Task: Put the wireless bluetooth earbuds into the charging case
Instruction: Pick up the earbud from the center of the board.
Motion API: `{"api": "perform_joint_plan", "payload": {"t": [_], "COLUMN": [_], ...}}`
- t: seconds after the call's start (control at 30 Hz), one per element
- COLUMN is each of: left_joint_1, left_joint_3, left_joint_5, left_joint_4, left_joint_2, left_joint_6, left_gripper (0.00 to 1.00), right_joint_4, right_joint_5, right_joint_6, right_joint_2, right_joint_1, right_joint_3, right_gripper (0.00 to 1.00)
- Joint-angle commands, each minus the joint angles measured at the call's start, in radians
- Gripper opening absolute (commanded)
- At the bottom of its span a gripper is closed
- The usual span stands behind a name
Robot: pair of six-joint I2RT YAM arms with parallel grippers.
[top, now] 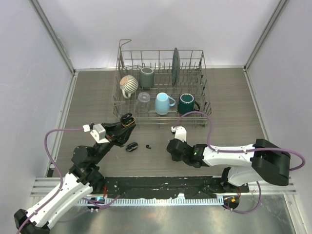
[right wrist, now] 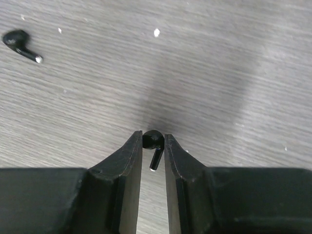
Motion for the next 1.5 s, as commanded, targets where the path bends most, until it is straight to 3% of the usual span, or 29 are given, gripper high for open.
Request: {"api": "perform_joint_plan", "payload": {"t": [0.0,0.17,0.43,0.57,0.67,1.07,1.47], "left_joint_1": [-0.002,-0.002,-0.002,-0.002,-0.002,-0.002,-0.002], "left_joint_3": [0.015,0.015,0.017,0.015,0.014,0.018,0.02], "left_joint_5": [0.003,0.007,0.003,0.002,0.003,0.008,0.005], "left_joint_4": [0.061,0.066,0.05,0.052,0.06,0.047,0.038], "left_joint_2": [0.02,0.024,0.014,0.015,0.021,0.018,0.009], "left_joint_6": [-0.008,-0.01,-0.007,-0.008,-0.008,-0.01,-0.008], "left_gripper": [0.0,0.0,0.0,0.0,0.0,0.0,0.0], "right_joint_4": [-0.064,-0.098,-0.124,-0.165,-0.197,-0.292,-0.299], "right_joint_5": [-0.005,0.007,-0.005,0.007,0.013,-0.017,-0.06], "right_joint_6": [0.075,0.118,0.12,0.106,0.092,0.109,0.163], "right_joint_2": [-0.039,0.053,0.097,0.084,0.1,0.214,0.259], "right_joint_1": [0.005,0.006,0.006,0.006,0.006,0.002,-0.009], "right_joint_3": [-0.021,0.023,0.063,0.089,0.12,0.247,0.257], "right_gripper": [0.19,0.22,0.36,0.5,0.51,0.42,0.36]}}
